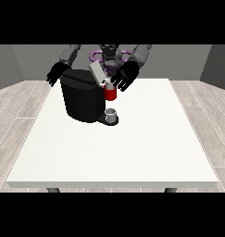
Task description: Insert the coffee pod into the coffee machine and close the lid
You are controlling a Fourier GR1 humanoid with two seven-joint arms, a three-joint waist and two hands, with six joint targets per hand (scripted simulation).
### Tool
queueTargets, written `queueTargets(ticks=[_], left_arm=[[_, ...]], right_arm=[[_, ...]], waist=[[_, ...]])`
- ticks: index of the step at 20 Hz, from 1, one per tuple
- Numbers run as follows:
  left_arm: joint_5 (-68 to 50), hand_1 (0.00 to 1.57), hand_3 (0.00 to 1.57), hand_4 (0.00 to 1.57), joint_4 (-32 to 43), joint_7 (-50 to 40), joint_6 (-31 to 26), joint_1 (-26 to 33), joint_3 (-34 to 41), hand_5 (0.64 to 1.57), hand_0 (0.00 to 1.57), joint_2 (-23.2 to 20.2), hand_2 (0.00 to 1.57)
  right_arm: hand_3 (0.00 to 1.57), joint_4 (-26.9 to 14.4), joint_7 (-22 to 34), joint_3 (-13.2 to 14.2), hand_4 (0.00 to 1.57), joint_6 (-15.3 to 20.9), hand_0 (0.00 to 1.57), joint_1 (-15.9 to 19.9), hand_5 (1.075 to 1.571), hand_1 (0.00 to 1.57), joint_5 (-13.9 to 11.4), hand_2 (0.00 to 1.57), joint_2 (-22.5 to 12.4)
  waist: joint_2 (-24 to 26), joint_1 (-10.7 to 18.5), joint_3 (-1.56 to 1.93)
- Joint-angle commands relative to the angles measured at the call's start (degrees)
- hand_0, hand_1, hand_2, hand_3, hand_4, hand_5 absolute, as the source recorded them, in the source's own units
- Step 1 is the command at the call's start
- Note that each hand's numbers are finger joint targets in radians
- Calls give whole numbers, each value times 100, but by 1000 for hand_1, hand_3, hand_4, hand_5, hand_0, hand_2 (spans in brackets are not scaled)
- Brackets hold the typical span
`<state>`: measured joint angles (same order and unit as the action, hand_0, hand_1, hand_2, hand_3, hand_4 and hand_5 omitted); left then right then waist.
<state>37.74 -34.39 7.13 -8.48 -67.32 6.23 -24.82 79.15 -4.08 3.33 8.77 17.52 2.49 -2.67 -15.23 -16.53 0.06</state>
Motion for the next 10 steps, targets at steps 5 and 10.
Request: queueTargets(ticks=[5, 10], left_arm=[[148, 1066, 945, 380, -3, 82, 38, -16, -43, 1571, 1066, -59, 1116], [219, 1064, 952, 360, 10, 320, 263, -67, 25, 1571, 1064, -232, 1117]], right_arm=[[0, -39, 22, 76, 335, 112, 0, 68, 1571, 0, -33, 0, -25], [0, 189, 77, 0, 431, 109, 0, 336, 1571, 0, -32, 0, 4]], waist=[[-79, 45, -4], [-358, -27, -6]])
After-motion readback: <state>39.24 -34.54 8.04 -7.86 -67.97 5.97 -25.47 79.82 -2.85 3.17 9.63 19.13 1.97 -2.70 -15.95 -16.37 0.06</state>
